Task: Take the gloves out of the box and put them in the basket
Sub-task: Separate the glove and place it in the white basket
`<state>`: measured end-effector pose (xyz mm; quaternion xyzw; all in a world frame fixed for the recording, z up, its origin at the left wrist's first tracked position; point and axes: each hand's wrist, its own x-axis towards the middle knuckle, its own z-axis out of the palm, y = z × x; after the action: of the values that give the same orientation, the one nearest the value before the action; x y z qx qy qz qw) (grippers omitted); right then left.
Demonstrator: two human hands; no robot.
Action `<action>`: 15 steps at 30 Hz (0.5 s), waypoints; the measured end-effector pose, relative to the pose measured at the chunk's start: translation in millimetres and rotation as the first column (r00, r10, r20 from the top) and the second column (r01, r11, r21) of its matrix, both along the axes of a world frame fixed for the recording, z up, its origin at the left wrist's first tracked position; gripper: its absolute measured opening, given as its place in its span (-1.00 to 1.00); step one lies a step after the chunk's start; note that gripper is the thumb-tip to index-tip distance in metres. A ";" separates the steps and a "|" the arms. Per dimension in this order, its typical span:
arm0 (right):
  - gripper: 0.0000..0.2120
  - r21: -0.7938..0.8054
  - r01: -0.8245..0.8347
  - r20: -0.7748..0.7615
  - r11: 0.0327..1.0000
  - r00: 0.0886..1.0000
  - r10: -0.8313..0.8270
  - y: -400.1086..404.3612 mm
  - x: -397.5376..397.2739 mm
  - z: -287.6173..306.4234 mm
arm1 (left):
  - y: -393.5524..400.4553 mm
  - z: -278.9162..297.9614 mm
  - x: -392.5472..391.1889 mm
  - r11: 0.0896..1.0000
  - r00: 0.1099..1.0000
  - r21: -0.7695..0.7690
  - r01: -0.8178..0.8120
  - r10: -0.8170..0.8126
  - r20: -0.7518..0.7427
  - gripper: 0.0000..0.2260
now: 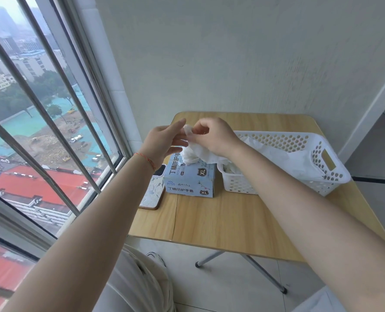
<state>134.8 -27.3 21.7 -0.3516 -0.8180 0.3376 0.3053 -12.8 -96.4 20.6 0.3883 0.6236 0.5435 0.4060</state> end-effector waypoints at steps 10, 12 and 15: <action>-0.87 -0.158 0.104 -0.223 0.982 0.965 -0.138 11.4 11.0 11.5 | 2.5 -18.0 -13.3 0.968 0.836 -0.075 -0.240 0.167 -0.523 -0.75; -0.86 -0.197 0.118 -0.294 0.973 0.940 -0.174 12.2 11.2 22.2 | 1.4 -19.1 -16.6 0.963 0.700 -0.135 -0.231 0.069 -0.711 -0.74; -0.86 -0.257 0.099 -0.355 0.961 0.915 -0.189 12.0 10.6 38.1 | 2.2 -16.6 -19.9 0.948 0.591 -0.249 -0.197 -0.088 -0.802 -0.79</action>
<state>145.3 -15.3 59.8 -0.3734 -0.6704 0.4692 0.4371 -32.7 -94.2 3.9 0.5026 0.8285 0.2162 0.1195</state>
